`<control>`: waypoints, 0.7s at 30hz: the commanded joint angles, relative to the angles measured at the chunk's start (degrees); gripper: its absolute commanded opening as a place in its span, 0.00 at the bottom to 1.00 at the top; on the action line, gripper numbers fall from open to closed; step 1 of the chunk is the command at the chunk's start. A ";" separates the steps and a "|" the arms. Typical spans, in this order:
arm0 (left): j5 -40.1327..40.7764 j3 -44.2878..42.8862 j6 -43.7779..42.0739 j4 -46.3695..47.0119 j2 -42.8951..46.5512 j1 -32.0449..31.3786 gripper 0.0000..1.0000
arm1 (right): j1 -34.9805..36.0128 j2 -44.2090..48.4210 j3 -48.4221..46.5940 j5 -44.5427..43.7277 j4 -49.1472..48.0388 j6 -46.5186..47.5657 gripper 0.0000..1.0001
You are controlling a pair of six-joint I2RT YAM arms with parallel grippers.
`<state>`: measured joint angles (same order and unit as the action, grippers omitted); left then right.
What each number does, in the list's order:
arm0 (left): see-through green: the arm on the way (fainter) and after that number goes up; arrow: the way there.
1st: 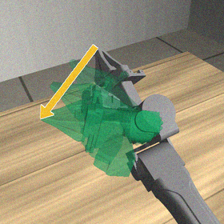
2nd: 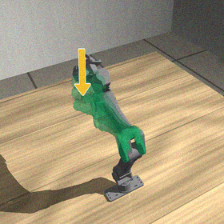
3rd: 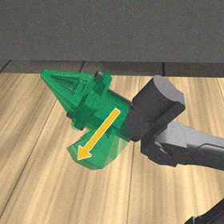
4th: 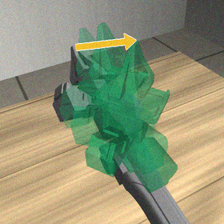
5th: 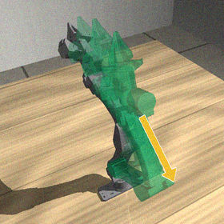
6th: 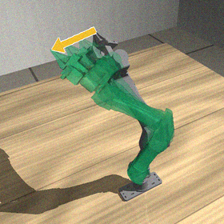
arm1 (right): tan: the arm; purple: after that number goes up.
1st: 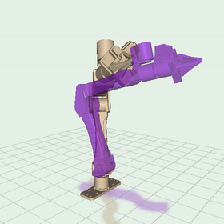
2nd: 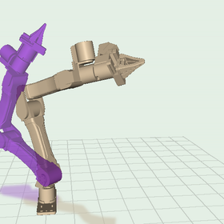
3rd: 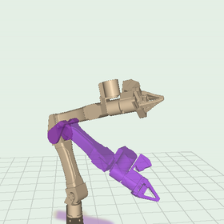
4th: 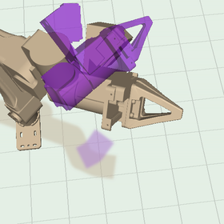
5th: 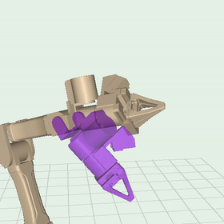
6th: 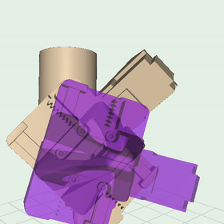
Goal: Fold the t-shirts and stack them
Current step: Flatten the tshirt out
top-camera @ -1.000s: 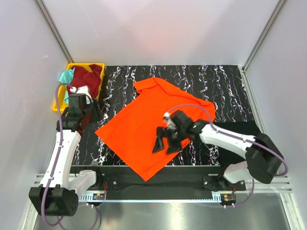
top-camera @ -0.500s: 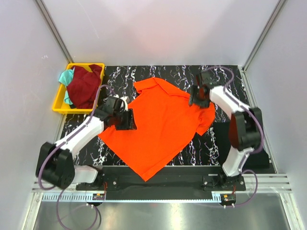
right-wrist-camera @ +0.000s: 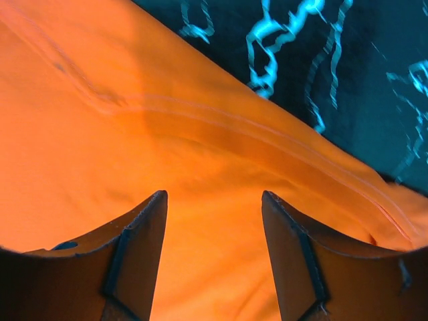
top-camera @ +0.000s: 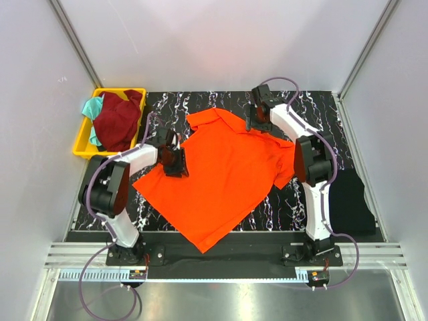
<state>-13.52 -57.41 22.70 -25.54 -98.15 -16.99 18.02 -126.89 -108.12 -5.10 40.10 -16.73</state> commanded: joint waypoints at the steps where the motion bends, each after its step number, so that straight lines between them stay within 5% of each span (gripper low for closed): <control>1: -1.95 -3.15 -1.08 2.69 -4.40 2.92 0.43 | 0.26 -3.27 -5.52 -3.15 2.96 0.74 0.66; 6: -4.32 -7.62 -2.48 4.09 -10.83 6.18 0.43 | -0.97 -1.88 -3.69 -1.85 3.06 -1.98 0.66; 15: -5.03 -28.61 -3.54 -0.82 -25.06 9.00 0.42 | -4.65 7.00 5.01 -2.19 6.48 -0.77 0.69; 17: -3.28 -34.93 -3.80 -4.06 -25.43 8.91 0.42 | -7.55 9.54 6.68 -2.54 7.36 0.38 0.69; 21: 0.67 -32.96 -3.45 -3.90 -16.06 7.60 0.46 | -10.46 12.10 10.63 -5.26 8.59 5.55 0.73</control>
<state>-18.17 -90.24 20.73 -27.51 -122.06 -8.40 9.69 -120.88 -99.29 -6.66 47.42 -15.68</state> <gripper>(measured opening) 0.444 0.711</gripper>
